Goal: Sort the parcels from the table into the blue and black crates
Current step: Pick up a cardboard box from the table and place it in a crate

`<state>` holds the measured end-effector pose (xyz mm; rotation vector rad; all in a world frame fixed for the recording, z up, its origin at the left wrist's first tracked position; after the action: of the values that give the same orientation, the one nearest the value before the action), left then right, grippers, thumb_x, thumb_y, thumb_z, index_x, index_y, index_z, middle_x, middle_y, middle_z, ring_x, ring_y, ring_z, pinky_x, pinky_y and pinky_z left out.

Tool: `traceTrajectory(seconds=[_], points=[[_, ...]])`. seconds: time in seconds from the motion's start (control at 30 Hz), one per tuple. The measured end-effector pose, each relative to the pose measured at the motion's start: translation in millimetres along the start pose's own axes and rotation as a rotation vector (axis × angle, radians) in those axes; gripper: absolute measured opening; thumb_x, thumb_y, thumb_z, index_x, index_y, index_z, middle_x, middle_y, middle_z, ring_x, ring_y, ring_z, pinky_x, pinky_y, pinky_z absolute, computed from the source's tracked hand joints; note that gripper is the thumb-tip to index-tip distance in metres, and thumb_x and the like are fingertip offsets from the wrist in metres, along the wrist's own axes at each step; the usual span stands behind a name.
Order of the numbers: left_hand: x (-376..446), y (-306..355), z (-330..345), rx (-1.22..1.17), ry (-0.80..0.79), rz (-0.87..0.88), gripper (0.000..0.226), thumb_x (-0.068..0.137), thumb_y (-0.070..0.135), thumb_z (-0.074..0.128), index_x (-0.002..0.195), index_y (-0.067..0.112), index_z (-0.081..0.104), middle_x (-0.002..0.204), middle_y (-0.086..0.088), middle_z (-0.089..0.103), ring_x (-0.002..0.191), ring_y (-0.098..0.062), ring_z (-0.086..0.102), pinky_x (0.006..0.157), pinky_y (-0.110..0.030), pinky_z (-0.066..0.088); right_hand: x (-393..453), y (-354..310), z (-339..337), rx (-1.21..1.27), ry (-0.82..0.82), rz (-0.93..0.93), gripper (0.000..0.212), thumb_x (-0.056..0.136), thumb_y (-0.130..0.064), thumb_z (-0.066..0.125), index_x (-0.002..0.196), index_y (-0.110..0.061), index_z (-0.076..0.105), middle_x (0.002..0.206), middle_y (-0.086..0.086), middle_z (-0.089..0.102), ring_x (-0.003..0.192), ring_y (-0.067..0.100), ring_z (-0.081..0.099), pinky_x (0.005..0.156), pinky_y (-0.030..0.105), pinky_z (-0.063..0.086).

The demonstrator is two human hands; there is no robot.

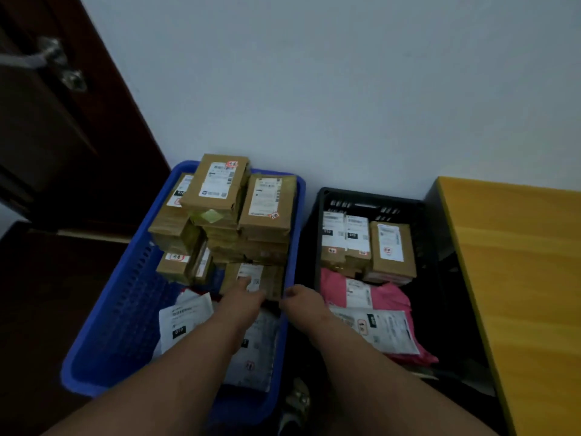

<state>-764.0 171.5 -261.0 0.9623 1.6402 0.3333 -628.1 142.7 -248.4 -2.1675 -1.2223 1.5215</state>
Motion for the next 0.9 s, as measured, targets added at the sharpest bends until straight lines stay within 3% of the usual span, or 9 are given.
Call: traceTrajectory(seconds=[0.07,0.2,0.3,0.37,0.43,0.5,0.63,0.77,0.9], points=[[-23.0,3.2,8.1,0.026,-0.015,0.035,0.058,0.096,0.027,0.055,0.149,0.024,0.032,0.149,-0.008,0.039,0.113,-0.025,0.053,0.097,-0.041,0.048,-23.7,13.1,-9.2,0.015,0.050,0.011,0.039,0.094,-0.017,0.053,0.132,-0.011,0.056,0.131,0.012,0.058,0.116,0.027,0.057,0.093,0.030,0.047],[-58.0,8.9,30.9,0.011,-0.048,0.065,0.058,0.095,0.025,0.055,0.149,0.020,0.032,0.145,-0.010,0.043,0.092,-0.018,0.053,0.083,-0.032,0.049,-68.1,41.1,-34.0,0.093,0.124,0.014,0.044,0.092,-0.021,0.055,0.136,-0.016,0.053,0.132,0.011,0.058,0.114,0.027,0.058,0.091,0.030,0.048],[-79.9,18.4,61.9,0.005,-0.076,0.096,0.052,0.095,0.022,0.056,0.144,0.016,0.039,0.131,-0.017,0.054,0.098,-0.029,0.059,0.088,-0.041,0.053,-92.6,67.2,-64.7,0.127,0.198,-0.003,0.033,0.093,-0.022,0.052,0.123,-0.010,0.061,0.119,0.011,0.062,0.106,0.026,0.058,0.086,0.030,0.046],[-94.1,29.4,88.1,0.002,-0.087,0.117,0.053,0.095,0.022,0.056,0.145,0.016,0.038,0.110,-0.012,0.059,0.087,-0.025,0.060,0.075,-0.038,0.053,-104.8,85.9,-87.9,0.163,0.228,-0.003,0.029,0.095,-0.025,0.049,0.116,-0.009,0.062,0.112,0.010,0.060,0.102,0.026,0.057,0.088,0.034,0.045],[-104.8,41.3,119.5,0.020,-0.106,0.139,0.052,0.095,0.021,0.055,0.145,0.017,0.038,0.103,-0.007,0.057,0.083,-0.019,0.057,0.069,-0.032,0.051,-116.4,106.1,-112.7,0.197,0.241,0.014,0.037,0.098,-0.031,0.046,0.127,-0.010,0.057,0.123,0.009,0.058,0.106,0.024,0.058,0.089,0.034,0.044],[-115.7,55.3,157.8,0.033,-0.124,0.149,0.047,0.096,0.020,0.053,0.142,0.016,0.042,0.108,-0.009,0.058,0.087,-0.023,0.059,0.067,-0.032,0.051,-127.3,132.0,-139.1,0.198,0.260,0.023,0.040,0.100,-0.034,0.043,0.131,-0.012,0.054,0.131,0.009,0.056,0.097,0.018,0.057,0.083,0.031,0.042],[-143.1,80.0,258.4,0.059,-0.160,0.173,0.040,0.098,0.023,0.052,0.136,0.014,0.047,0.113,-0.008,0.056,0.092,-0.025,0.055,0.080,-0.038,0.049,-159.5,208.4,-209.8,0.269,0.346,0.077,0.041,0.102,-0.035,0.039,0.128,-0.008,0.055,0.133,0.013,0.054,0.117,0.029,0.052,0.096,0.035,0.042],[-178.0,100.6,373.3,0.102,-0.241,0.218,0.037,0.099,0.024,0.052,0.133,0.011,0.051,0.114,-0.014,0.057,0.094,-0.028,0.056,0.084,-0.039,0.049,-199.2,295.8,-294.3,0.372,0.388,0.206,0.051,0.106,-0.037,0.034,0.149,-0.009,0.034,0.154,0.010,0.033,0.138,0.031,0.037,0.111,0.044,0.034],[-213.6,124.0,467.0,0.136,-0.356,0.198,0.041,0.101,0.026,0.051,0.139,0.014,0.044,0.138,-0.012,0.046,0.123,-0.032,0.049,0.103,-0.049,0.044,-226.2,369.8,-366.6,0.387,0.530,0.265,0.052,0.106,-0.037,0.033,0.149,-0.009,0.032,0.155,0.009,0.031,0.138,0.030,0.036,0.111,0.043,0.034]])
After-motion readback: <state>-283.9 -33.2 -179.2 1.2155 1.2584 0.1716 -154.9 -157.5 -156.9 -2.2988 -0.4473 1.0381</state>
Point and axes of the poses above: each hand's wrist, its own x-axis towards the middle knuckle, its own z-axis out of the palm, y = z × x, the point moved 3 cm from there along x, towards the middle knuckle
